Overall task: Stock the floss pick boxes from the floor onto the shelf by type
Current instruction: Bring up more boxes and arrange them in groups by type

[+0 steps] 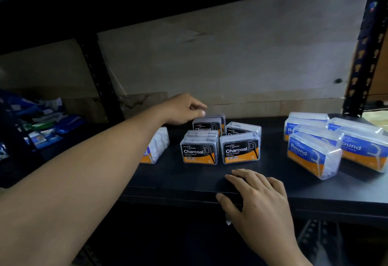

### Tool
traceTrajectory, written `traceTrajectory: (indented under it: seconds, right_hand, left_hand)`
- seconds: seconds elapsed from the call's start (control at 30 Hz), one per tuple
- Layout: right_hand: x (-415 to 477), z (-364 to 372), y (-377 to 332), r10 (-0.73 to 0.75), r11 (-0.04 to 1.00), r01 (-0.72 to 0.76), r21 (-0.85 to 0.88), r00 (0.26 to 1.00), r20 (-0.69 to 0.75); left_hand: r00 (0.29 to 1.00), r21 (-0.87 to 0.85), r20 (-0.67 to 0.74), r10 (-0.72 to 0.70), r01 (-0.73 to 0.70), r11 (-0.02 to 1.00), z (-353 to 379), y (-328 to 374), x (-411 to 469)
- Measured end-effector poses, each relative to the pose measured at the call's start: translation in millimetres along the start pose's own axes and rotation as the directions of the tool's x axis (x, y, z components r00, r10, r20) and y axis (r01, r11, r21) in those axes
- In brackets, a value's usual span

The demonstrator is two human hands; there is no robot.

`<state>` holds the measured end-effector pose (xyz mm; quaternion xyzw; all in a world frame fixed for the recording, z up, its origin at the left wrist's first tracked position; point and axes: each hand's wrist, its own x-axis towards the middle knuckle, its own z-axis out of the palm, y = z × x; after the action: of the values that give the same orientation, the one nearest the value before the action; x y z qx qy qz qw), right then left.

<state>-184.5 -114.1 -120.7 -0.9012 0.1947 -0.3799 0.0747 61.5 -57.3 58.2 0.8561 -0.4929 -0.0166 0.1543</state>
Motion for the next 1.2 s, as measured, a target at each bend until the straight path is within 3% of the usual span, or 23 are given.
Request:
traceTrajectory:
  seconds: [0.23, 0.37, 1.07, 1.2]
  right_hand:
    - [0, 0, 1, -0.013, 1.0, 0.013, 0.01, 1.0, -0.013]
    - [-1, 0, 0, 0.0, 1.0, 0.0, 0.01, 1.0, 0.002]
    - [-2, -3, -2, 0.031, 0.999, -0.031, 0.012, 0.999, 0.023]
    - [-2, -2, -2, 0.035, 0.999, -0.035, 0.024, 0.999, 0.016]
  left_hand:
    - [0.995, 0.155, 0.073, -0.069, 0.057, 0.986, 40, 2, 30]
    - [0.999, 0.143, 0.017, -0.047, 0.044, 0.989, 39, 2, 26]
    - [0.99, 0.095, 0.138, 0.033, -0.047, 0.994, 20, 8, 5]
    - [0.999, 0.081, 0.034, 0.019, -0.022, 0.997, 14, 3, 13]
